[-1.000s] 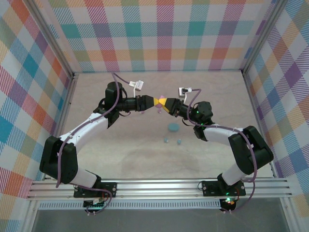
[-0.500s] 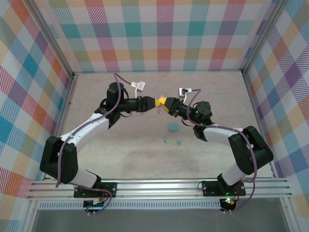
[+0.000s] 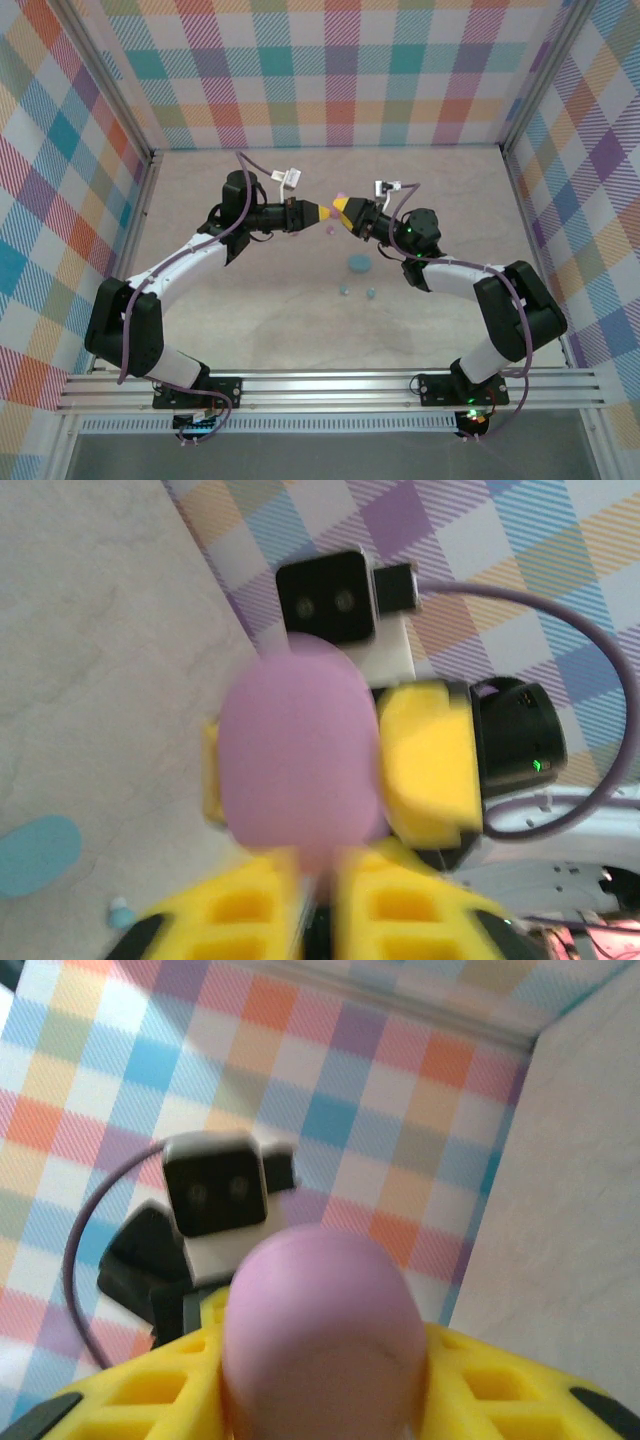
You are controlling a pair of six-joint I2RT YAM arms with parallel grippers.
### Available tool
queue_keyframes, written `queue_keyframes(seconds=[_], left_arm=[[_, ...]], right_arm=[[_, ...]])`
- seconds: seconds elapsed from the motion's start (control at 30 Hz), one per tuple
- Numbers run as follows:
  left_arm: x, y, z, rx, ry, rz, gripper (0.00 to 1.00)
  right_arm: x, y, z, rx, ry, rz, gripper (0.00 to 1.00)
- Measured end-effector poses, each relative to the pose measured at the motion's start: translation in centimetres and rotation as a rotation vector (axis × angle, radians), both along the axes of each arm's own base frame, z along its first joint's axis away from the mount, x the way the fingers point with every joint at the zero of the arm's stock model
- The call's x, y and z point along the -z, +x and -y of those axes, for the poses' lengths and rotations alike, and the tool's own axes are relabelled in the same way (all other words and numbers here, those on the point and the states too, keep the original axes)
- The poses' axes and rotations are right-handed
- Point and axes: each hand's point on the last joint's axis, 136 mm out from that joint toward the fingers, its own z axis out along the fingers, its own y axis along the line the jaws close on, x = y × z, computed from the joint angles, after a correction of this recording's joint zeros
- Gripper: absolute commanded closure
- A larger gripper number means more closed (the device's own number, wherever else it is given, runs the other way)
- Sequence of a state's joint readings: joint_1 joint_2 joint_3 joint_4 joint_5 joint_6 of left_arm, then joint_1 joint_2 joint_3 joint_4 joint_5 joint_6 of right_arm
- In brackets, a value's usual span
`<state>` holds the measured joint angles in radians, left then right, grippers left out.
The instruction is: Insert wireless bluetooth earbuds into charging case
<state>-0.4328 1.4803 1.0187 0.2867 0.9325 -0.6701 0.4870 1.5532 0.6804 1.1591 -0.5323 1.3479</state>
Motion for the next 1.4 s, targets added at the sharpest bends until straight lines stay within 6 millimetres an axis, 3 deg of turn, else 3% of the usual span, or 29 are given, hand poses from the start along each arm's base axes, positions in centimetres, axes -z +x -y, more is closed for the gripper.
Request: queue_keyframes(seconds=[0.17, 0.3, 0.4, 0.5, 0.6, 0.8, 0.87, 0.97, 1.03, 1.1, 1.2, 1.4], left_arm=[[-0.1, -0.5, 0.4, 0.027, -0.007, -0.001, 0.94], [-0.2, -0.7, 0.4, 0.036, -0.009, -0.002, 0.94], [-0.2, -0.7, 0.4, 0.036, -0.009, -0.003, 0.92], [-0.1, -0.7, 0.4, 0.034, -0.005, -0.003, 0.81], [0.5, -0.5, 0.3, 0.021, 0.022, -0.007, 0.59], [1.0, -0.5, -0.8, -0.042, 0.096, 0.053, 0.32], [0.2, -0.9, -1.6, -0.079, 0.141, 0.156, 0.27], [-1.0, -3.4, -2.5, -0.127, 0.226, 0.442, 0.03], [-1.3, -6.5, -2.7, -0.118, 0.256, 0.671, 0.0], [-0.3, -8.1, -2.7, -0.09, 0.308, 0.84, 0.0], [0.1, -6.6, -2.9, -0.12, 0.409, 0.99, 0.0], [2.1, -4.0, -2.2, -0.123, 0.532, 1.095, 0.05]], right_arm=[[0.0, -0.9, -0.7, -0.04, -0.004, 0.003, 0.47], [-0.1, -1.3, -0.9, -0.058, -0.004, 0.007, 0.68], [-0.1, -1.4, -0.9, -0.067, -0.008, 0.007, 0.73], [0.1, -1.3, -0.9, -0.064, -0.012, -0.001, 0.73], [0.7, -1.0, -0.8, -0.043, -0.027, -0.038, 0.72], [2.0, -1.3, -0.6, -0.035, -0.138, -0.074, 0.71], [2.0, -1.4, -1.1, -0.07, -0.185, -0.062, 0.7], [1.5, -1.6, -1.7, -0.121, -0.25, -0.053, 0.7], [0.8, -1.8, -2.0, -0.156, -0.267, -0.042, 0.71], [0.2, -2.5, -2.3, -0.199, -0.269, -0.039, 0.71], [0.4, -3.2, -2.5, -0.248, -0.271, -0.059, 0.71], [1.0, -4.9, -3.4, -0.311, -0.28, -0.103, 0.69]])
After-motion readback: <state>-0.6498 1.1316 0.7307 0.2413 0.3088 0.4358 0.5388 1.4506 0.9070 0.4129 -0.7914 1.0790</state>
